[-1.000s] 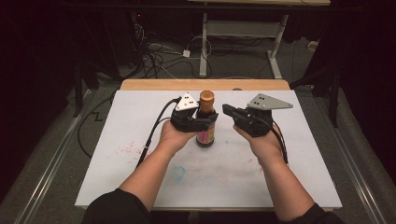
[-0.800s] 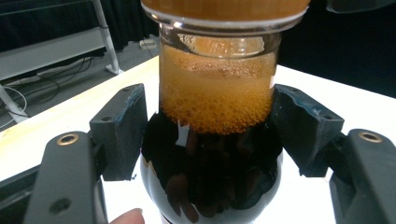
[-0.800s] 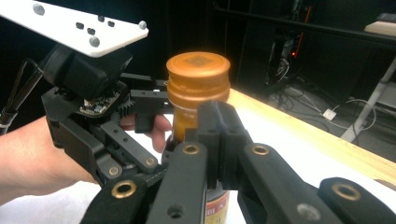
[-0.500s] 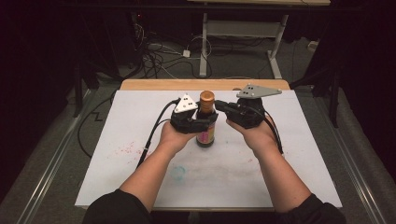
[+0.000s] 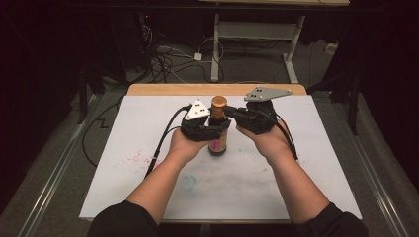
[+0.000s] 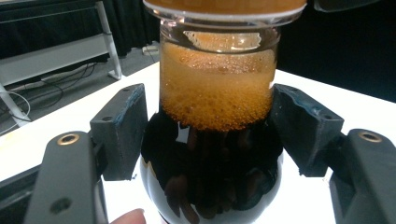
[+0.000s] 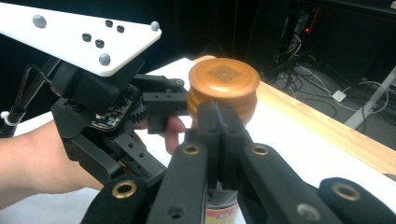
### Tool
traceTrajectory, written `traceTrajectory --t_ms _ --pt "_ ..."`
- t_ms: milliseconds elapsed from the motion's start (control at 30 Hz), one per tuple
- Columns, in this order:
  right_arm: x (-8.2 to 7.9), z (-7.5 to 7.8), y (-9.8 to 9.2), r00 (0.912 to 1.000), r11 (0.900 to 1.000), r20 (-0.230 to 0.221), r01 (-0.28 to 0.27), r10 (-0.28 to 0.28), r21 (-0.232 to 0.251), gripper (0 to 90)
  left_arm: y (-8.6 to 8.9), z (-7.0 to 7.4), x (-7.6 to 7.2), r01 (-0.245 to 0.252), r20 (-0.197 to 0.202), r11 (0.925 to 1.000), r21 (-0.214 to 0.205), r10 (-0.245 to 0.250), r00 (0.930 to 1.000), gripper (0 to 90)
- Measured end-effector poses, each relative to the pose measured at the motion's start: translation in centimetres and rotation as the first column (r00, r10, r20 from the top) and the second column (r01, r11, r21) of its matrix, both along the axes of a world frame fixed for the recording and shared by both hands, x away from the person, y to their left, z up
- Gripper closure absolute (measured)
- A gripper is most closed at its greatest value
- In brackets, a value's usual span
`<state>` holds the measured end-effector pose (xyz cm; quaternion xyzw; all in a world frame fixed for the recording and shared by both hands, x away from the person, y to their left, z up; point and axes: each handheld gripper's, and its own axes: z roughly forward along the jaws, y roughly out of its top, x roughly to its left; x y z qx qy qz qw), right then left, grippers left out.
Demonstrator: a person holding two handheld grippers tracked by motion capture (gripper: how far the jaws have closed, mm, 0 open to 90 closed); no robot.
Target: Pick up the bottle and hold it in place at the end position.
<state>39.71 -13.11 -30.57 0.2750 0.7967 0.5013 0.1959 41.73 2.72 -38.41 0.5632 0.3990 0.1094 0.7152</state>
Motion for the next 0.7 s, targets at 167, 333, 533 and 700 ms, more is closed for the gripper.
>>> traceTrajectory --t_ms 167,333,533,700 --pt "-0.12 0.09 0.33 1.0 0.9999 -0.005 0.007 -0.007 -0.008 90.0 -0.15 -0.09 -0.08 -0.01 0.015 0.9999 0.012 0.01 0.9998 28.7" --pt "-0.19 0.14 0.5 0.9999 0.9998 -0.002 0.015 -0.015 -0.011 90.0 -0.15 -0.13 -0.1 -0.013 0.022 0.9998 0.012 0.012 0.9997 28.8" --pt "-0.21 0.13 0.62 0.9998 0.9998 -0.007 0.02 -0.02 -0.005 90.0 -0.13 -0.17 -0.12 -0.015 0.024 0.9999 0.005 0.015 0.9996 28.9" --pt "-0.2 0.14 0.69 0.9997 0.9997 -0.006 0.022 -0.022 -0.006 90.0 -0.03 -0.18 -0.11 -0.013 0.024 0.9999 0.006 0.013 0.9996 29.0"
